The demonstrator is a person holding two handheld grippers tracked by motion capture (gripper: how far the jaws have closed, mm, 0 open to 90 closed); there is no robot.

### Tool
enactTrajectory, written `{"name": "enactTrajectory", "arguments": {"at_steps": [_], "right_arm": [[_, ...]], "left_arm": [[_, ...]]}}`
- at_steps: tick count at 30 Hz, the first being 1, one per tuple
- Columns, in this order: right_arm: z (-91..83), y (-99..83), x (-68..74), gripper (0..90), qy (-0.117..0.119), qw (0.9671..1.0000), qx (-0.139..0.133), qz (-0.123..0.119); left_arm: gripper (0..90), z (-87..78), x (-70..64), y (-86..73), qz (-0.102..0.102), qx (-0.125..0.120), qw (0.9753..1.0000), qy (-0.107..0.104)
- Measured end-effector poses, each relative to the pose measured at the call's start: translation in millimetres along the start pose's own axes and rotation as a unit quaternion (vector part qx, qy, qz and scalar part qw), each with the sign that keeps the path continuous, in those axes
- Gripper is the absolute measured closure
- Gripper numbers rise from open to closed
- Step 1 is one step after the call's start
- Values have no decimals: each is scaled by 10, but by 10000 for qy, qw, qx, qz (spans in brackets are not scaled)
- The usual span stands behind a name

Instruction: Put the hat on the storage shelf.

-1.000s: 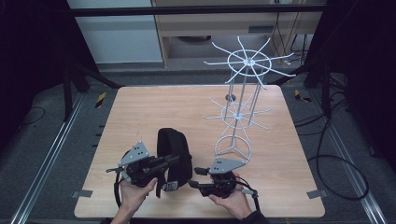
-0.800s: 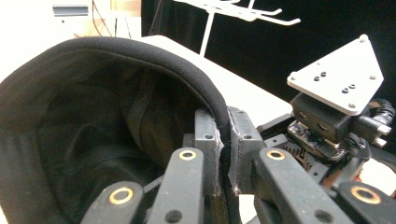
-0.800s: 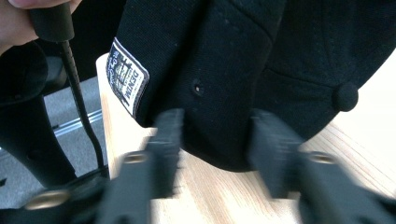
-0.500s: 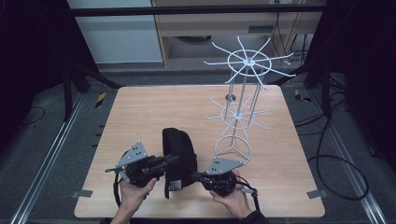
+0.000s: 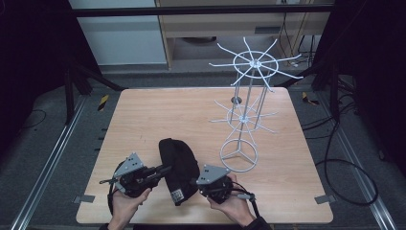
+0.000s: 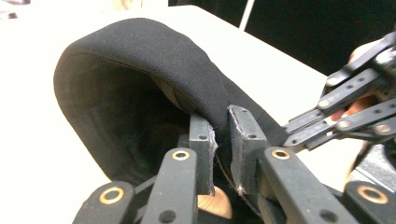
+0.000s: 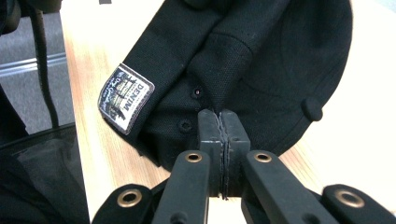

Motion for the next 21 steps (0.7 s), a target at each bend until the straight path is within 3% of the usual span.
{"name": "enactTrajectory", "arguments": {"at_steps": [6,10,13,14,16,21], "right_arm": [[177,152,97,900,93,9998,117,-116],[321,220,161,900,121,9995,252,-165],[381,251,180,900,109,9993,292,-210],[399,266,181,900,89,9992,307,-230],[403,272,179,900,65,9992,319,-241],[404,281,181,899,64,9993,286,-217]], "left_arm": [[728,-163,220,-107,-114,-34,9993,346],[621,-221,369,-145,-181,30,9975,678],[542,-262,450,-132,-58,50,9947,1026],[502,-262,450,-132,-58,50,9947,1026],[459,-286,468,-99,93,24,9917,1284],[418,-316,437,-3,214,-102,9889,1469]]}}
Point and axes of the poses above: each handheld gripper's, and its own axes: z roughly forward along the jaws, y roughly out of its top, x roughly to its left, the point moved 10 cm from there along z, roughly forward along the jaws, and after that the axes turned 6 degrees about -z, right-handed, at the moved point
